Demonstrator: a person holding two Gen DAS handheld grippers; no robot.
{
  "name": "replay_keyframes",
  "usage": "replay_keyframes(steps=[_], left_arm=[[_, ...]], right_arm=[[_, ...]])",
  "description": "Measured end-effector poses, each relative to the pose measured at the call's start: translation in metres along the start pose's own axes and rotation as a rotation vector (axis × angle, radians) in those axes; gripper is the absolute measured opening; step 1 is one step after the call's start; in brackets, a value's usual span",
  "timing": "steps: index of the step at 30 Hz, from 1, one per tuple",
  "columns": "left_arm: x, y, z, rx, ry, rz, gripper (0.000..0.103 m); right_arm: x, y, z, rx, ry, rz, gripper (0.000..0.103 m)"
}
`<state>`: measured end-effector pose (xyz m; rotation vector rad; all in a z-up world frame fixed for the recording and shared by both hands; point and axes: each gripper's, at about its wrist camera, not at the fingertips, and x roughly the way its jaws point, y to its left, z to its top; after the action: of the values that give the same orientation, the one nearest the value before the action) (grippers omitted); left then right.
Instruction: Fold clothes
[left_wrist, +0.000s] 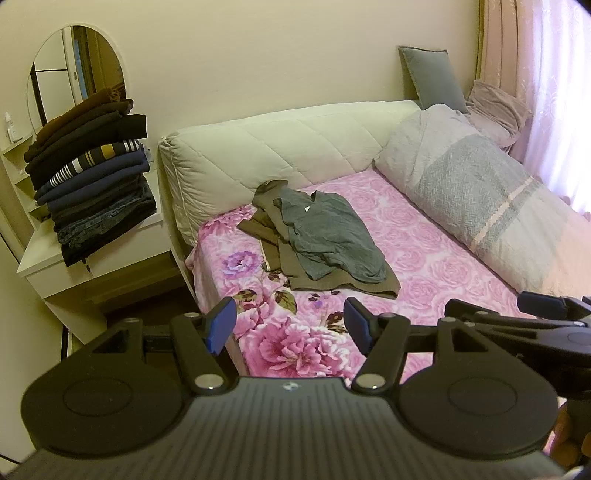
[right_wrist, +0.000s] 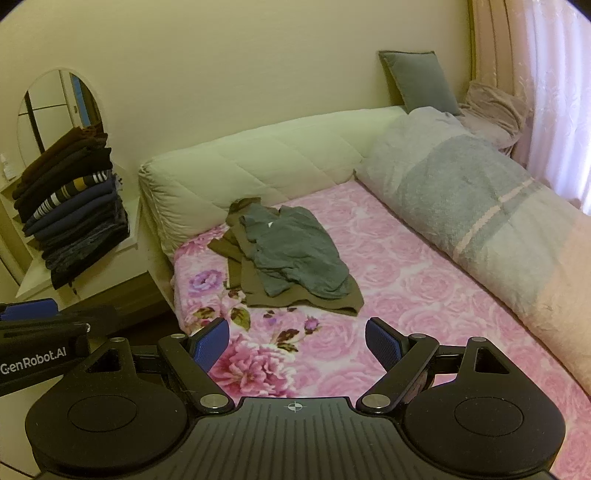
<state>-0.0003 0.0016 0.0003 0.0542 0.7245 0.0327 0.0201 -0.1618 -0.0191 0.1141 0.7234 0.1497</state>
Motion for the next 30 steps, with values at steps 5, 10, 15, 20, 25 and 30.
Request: replay_keyframes(steps=[5, 10, 15, 20, 25, 30], left_arm=[[-0.001, 0.003, 0.000, -0.002, -0.002, 0.007, 0.061], [-0.002, 0.003, 0.002, -0.011, -0.007, 0.006, 0.061], [-0.003, 0.005, 0.006, -0.016, -0.015, 0.002, 0.061], [-0.005, 0.005, 0.005, -0.020, -0.018, 0.001, 0.061], [-0.006, 0.004, 0.003, -0.022, -0.019, -0.001, 0.061], [-0.007, 0.008, 0.003, -0.025, -0.019, -0.001, 0.061]], right_arm=[[-0.003, -0.003, 0.002, -0.001, 0.001, 0.006, 0.084], [-0.006, -0.006, 0.004, -0.003, 0.001, 0.012, 0.084], [-0.008, -0.004, 0.006, -0.012, -0.012, 0.008, 0.084], [-0.006, -0.001, 0.005, -0.017, -0.017, 0.003, 0.084], [-0.007, 0.001, 0.004, -0.021, -0.022, 0.000, 0.084], [-0.008, 0.004, 0.002, -0.026, -0.028, -0.001, 0.084]])
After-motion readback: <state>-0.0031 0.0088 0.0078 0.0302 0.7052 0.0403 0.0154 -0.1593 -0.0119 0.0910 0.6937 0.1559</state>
